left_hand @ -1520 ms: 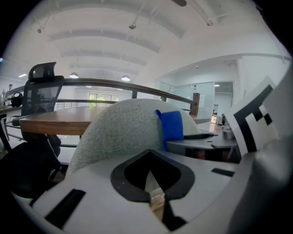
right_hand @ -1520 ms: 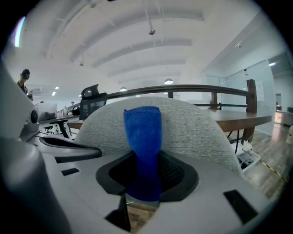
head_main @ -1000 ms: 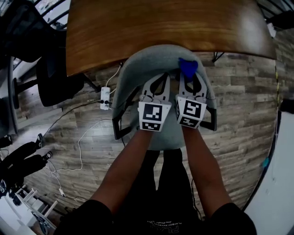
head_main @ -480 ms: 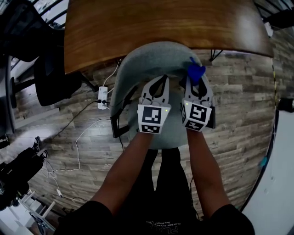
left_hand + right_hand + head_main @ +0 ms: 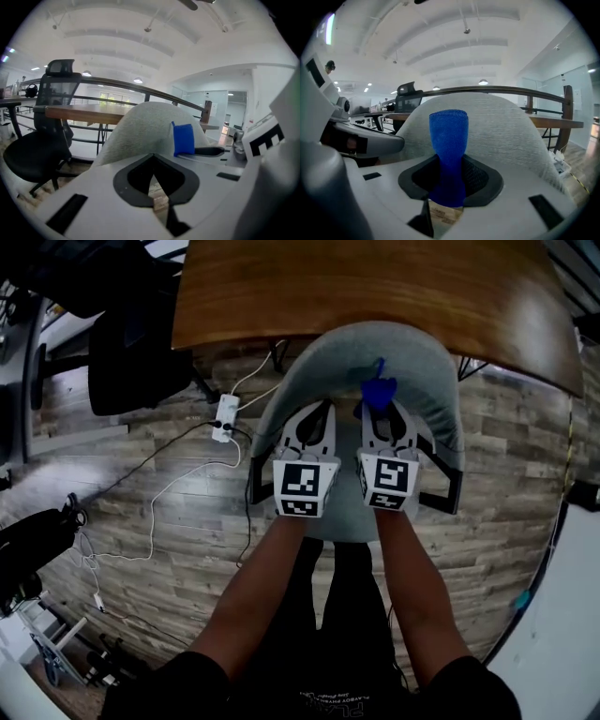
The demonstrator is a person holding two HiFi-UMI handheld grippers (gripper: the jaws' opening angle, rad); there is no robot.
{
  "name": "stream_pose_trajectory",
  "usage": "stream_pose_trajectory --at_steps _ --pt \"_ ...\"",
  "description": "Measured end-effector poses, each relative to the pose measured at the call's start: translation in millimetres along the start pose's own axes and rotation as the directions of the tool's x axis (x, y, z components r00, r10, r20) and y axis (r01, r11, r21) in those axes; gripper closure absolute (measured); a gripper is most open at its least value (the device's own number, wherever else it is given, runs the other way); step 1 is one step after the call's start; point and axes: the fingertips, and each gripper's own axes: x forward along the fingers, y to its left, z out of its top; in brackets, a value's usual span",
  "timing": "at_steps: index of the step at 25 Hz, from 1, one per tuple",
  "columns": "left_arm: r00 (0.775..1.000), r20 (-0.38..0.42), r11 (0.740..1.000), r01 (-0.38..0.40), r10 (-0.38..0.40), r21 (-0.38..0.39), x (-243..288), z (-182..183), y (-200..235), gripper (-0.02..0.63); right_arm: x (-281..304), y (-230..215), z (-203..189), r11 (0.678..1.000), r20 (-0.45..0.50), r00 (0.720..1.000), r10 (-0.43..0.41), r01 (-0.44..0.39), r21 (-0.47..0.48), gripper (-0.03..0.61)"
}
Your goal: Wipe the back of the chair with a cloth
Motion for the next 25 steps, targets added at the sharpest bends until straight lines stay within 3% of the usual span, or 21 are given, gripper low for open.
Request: stream_pose_trajectory --at_steps 14,19,25 --pt "0.972 -0.019 0.968 -0.233 0.233 -0.094 -61 -34 85 0.611 23 124 -10 0.953 -0.022 0.958 0.286 -0.286 -0.098 0.443" --pt "0.969 -0.003 0.964 -0.246 0.247 -0.097 -67 -35 85 0.611 29 141 -19 0.924 -0.05 0.935 0.351 -0.355 -0.145 0.443" --pt "0.966 0.002 0.959 -0.256 0.258 -0.119 -67 -34 90 0.611 41 143 -19 0.921 -0.027 0.932 0.362 -0.362 -0.146 0.443"
